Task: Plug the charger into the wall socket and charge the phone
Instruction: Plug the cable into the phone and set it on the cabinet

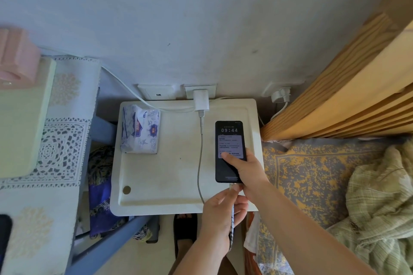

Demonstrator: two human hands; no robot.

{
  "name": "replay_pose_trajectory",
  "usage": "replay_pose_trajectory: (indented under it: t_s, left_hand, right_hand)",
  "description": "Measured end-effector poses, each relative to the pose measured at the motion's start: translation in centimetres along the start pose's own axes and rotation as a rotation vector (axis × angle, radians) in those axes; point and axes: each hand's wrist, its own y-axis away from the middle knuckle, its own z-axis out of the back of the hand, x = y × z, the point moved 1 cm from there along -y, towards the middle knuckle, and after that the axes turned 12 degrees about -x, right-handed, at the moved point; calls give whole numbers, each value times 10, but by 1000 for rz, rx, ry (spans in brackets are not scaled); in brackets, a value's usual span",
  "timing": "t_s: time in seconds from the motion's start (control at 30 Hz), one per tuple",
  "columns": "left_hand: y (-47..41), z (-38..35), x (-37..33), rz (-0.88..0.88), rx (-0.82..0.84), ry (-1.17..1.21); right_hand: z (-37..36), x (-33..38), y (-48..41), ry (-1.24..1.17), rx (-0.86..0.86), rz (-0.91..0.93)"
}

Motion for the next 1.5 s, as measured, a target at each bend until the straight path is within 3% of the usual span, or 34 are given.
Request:
replay_pose_trajectory:
  t_s: [0.27, 0.43, 0.63, 0.77, 1.0, 1.27, 1.5]
  left_hand:
    - [-12, -4, 3, 19, 3, 11]
    - [-16, -8, 0, 4, -31, -13]
    - [-18, -17, -7, -16, -65, -34]
    - [-23, -20, -8, -19, -105, -73]
    - [-41, -34, -20, 227, -65, 44]
    - [-45, -38, -29, 106, -55, -380]
    - [-44, -33, -32, -212, -29, -789]
  right_hand:
    - [0, 3, -8, 26, -3, -31]
    - [4, 14, -5, -46, -13, -145]
    - [18, 18, 13, 172, -108, 113]
    - [26, 11, 21, 203, -159, 163]
    - [35, 3, 22, 230, -160, 155]
    - [38, 2, 22, 229, -179, 176]
    - [44, 2, 25, 198, -182, 166]
